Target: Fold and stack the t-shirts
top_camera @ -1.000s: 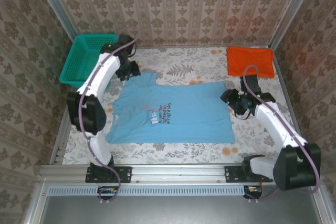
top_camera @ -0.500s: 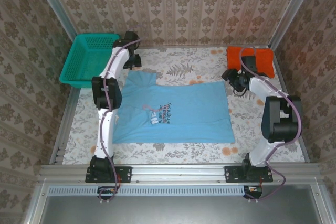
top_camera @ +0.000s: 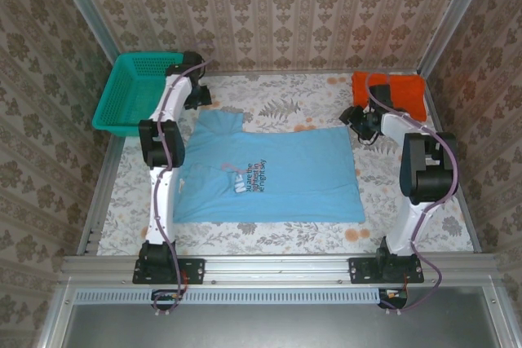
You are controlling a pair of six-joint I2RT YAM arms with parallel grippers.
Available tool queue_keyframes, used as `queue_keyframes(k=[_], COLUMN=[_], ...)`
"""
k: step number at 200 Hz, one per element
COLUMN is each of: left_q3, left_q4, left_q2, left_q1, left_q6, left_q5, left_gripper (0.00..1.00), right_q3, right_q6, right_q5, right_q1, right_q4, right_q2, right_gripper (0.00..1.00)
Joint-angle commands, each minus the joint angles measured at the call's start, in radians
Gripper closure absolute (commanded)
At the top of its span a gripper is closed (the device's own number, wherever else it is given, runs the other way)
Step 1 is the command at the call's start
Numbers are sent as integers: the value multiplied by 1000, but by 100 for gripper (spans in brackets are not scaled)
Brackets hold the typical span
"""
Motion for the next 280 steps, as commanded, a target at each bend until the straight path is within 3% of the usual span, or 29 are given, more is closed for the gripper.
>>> queue_keyframes(k=[1, 54, 117, 167, 228, 280], left_q3=[15, 8, -2, -5, -17, -57], left_q4=[-2, 5, 19, 31, 41, 83], left_q2=[41, 69, 80, 79, 51, -18], left_q1=[4, 4, 1, -14, -15, -21], left_q6=[0, -2, -17, -21, -26, -31], left_q5=[40, 46, 76, 90, 95, 104], left_gripper=[53, 59, 78, 84, 100, 100], right_q3=[41, 45, 70, 94, 104, 148], right_q6=[-3, -10, -35, -37, -51, -41], right_q5=[-18, -15, 19, 56, 60, 56], right_q1=[-5, -5, -5, -9, -19, -21], right_q4=[4, 6, -44, -90, -115, -116], right_q2=[30, 36, 70, 98, 111, 172], right_gripper=[43, 43, 44, 45, 45, 52])
